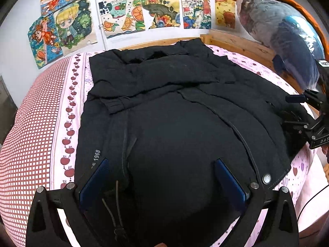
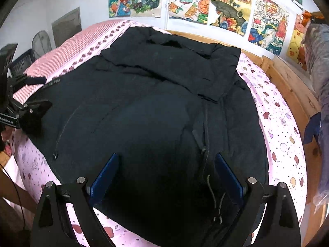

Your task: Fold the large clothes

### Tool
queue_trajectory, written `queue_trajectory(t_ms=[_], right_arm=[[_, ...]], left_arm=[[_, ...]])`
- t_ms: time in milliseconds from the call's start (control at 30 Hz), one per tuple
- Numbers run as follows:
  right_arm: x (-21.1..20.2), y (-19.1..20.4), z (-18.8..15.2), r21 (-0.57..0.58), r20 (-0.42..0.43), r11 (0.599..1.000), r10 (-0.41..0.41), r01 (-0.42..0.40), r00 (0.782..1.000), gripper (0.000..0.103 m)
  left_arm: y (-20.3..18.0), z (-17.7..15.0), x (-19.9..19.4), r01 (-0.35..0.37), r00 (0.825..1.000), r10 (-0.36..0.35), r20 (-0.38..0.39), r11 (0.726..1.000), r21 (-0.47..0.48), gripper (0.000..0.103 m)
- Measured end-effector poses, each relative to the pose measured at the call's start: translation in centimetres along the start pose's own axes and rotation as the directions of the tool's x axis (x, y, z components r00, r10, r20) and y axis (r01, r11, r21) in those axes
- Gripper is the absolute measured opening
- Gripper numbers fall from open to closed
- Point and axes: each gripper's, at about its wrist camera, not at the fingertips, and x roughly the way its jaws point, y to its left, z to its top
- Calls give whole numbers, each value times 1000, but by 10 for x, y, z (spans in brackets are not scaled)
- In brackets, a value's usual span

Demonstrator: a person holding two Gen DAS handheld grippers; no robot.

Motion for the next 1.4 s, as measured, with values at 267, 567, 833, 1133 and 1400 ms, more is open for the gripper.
queue_trajectory(t_ms=[267,567,833,1133,1400], right_arm=[[-1,11,-4,-51,-12,999,-17,16,1000,92],[-5,19,-9,-118,4,992,-45,46,999,92],[-8,19,-12,-136,8,990,-40,41,999,92],[-10,18,-15,-145,14,989,-21,23,1000,92],[-16,37,-32,-266,10,962,72,-67,997,92]], left_arm=[[-14,-6,0,35,999,-34,-13,998,57,103],[-29,-18,-4,52,999,-52,-5,987,149,103],[-37,-29,-4,47,999,-44,-17,975,219,103],[-43,-38,-1,33,999,-26,-32,968,250,103],[-47,-40,1,15,999,-5,-43,972,235,103]])
